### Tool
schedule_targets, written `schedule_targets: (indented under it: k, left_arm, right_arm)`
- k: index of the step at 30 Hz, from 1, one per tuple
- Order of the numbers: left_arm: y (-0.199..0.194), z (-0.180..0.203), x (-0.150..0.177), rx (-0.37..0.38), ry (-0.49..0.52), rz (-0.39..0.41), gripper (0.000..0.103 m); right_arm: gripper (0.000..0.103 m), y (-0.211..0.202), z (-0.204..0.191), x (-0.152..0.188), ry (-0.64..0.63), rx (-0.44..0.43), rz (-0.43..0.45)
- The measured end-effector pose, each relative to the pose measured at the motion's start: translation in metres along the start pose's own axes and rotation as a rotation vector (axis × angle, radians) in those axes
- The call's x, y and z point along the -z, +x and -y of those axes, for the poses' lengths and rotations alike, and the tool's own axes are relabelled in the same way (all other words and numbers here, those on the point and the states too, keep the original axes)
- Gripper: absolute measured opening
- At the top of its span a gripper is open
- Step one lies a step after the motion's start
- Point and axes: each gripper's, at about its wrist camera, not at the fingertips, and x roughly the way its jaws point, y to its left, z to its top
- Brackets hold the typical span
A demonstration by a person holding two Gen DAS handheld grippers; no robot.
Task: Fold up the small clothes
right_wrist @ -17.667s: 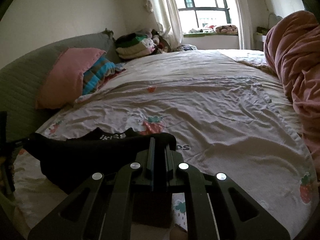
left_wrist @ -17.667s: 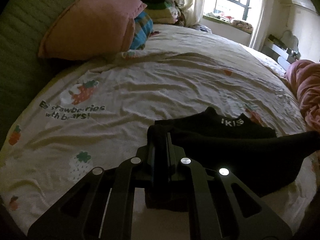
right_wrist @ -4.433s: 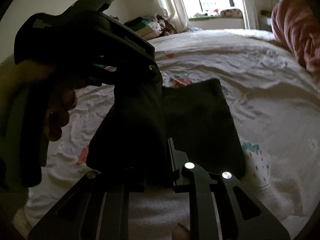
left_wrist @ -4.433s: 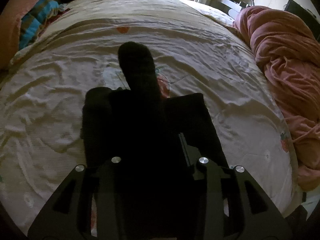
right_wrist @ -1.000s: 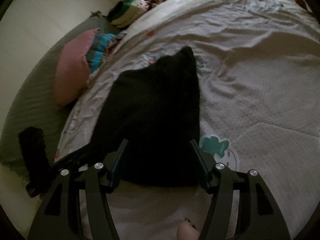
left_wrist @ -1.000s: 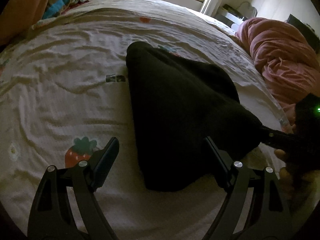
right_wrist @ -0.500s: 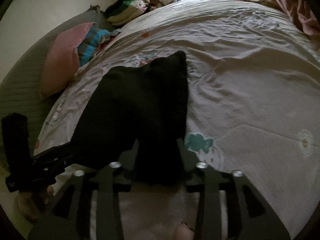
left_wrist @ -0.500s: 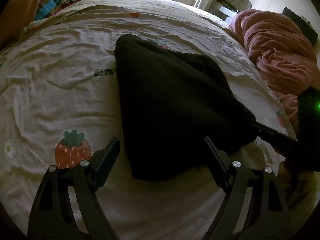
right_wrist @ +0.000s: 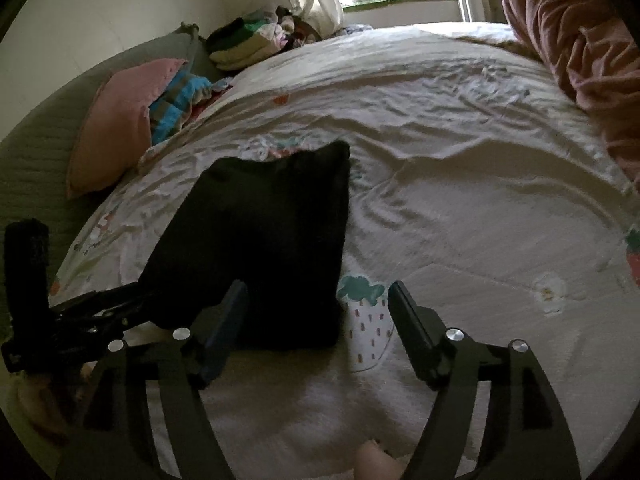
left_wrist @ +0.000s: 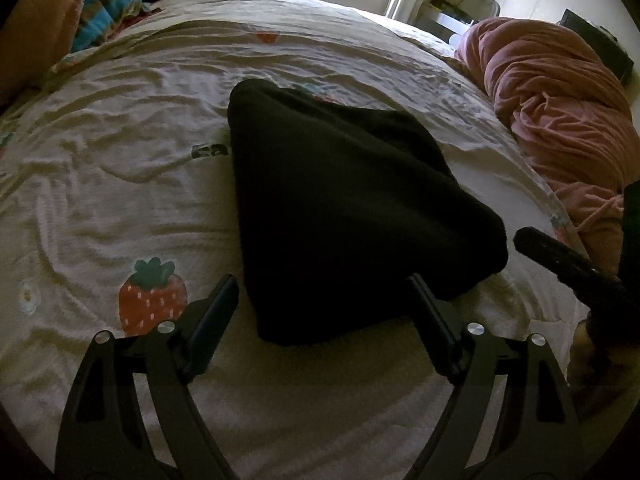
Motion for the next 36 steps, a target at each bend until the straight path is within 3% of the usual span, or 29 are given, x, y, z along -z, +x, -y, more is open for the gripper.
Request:
schedule_targets:
  k: [2, 4, 6, 11, 23, 36]
  left_arm:
    - [-0.003, 0.000, 0.000, -0.006, 0.003, 0.008, 0.083]
    - [-0.006, 0.001, 0.000, -0.005, 0.003, 0.013, 0.084]
    - [-0.011, 0.001, 0.000, -0.008, 0.003, 0.025, 0.093]
    - [-0.026, 0.002, 0.001, -0.017, 0.007, 0.054, 0.093]
    - [-0.069, 0.002, 0.020, -0.072, 0.033, 0.157, 0.093]
    - [-0.110, -0.015, 0.057, -0.101, 0.043, 0.228, 0.093]
  right_arm:
    - [0.083, -0.005, -0.001, -0.001, -0.008, 0.012, 0.011]
    - [0.084, -0.010, -0.003, -0.001, -0.022, 0.014, 0.028]
    - [0.090, -0.015, -0.006, -0.002, -0.034, 0.025, 0.040]
    - [0.097, -0.030, -0.019, -0.001, -0.079, 0.045, 0.085]
    - [0.098, -0.064, -0.050, 0.014, -0.155, 0.073, 0.198]
    - [0.098, -0.076, -0.078, 0.046, -0.205, 0.090, 0.240]
